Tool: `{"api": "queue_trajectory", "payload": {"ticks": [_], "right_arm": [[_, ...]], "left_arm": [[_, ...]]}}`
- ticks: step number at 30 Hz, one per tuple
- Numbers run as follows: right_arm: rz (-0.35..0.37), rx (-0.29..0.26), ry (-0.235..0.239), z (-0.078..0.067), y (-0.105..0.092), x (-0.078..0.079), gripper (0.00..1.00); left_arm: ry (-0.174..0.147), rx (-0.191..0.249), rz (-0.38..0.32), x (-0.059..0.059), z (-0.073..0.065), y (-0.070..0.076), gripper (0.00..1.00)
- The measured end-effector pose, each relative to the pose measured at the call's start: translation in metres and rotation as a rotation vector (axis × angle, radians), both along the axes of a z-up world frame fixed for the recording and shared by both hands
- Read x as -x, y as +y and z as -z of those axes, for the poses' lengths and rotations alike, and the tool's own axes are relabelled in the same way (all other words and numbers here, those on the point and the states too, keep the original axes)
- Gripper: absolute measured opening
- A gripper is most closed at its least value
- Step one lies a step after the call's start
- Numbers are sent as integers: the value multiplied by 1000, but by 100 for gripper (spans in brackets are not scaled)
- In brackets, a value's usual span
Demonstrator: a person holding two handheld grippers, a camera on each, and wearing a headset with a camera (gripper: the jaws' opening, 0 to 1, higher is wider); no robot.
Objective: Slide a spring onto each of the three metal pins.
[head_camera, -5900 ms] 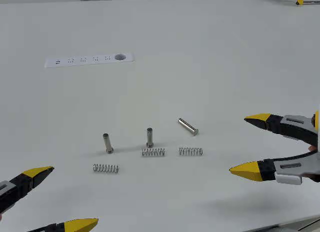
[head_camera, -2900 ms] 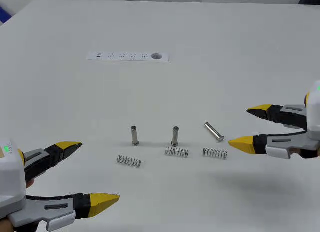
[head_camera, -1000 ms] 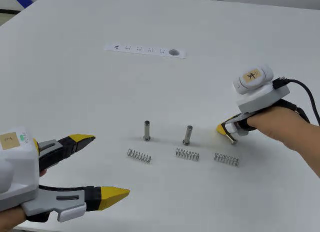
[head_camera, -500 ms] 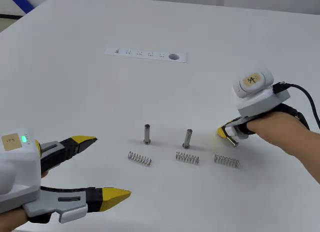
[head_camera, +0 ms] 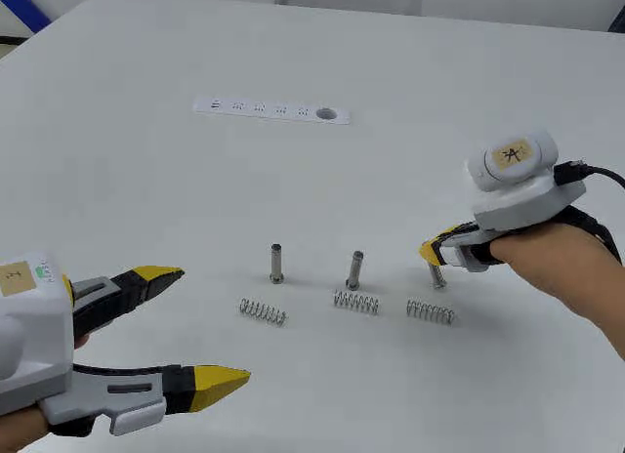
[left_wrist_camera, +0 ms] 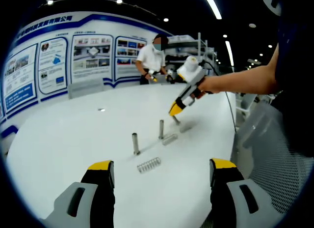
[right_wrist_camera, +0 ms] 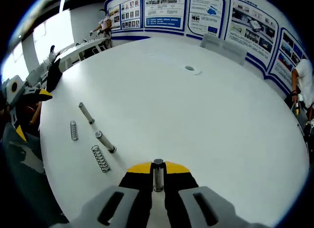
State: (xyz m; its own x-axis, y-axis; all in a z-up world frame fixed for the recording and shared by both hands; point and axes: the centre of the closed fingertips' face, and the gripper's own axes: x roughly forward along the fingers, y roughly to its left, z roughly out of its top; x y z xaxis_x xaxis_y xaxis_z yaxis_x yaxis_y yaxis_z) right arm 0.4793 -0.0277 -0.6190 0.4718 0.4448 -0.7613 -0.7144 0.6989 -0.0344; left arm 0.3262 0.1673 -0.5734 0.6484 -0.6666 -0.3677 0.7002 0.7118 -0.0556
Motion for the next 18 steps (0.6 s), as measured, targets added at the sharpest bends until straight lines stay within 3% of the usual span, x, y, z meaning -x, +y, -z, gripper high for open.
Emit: {"api": "queue_trajectory", "payload": {"ticks": [18], "right_arm": [[40, -45, -26, -4, -13, 21, 9]], "left_arm": [[-4, -2, 14, 0, -1, -3, 81]]}}
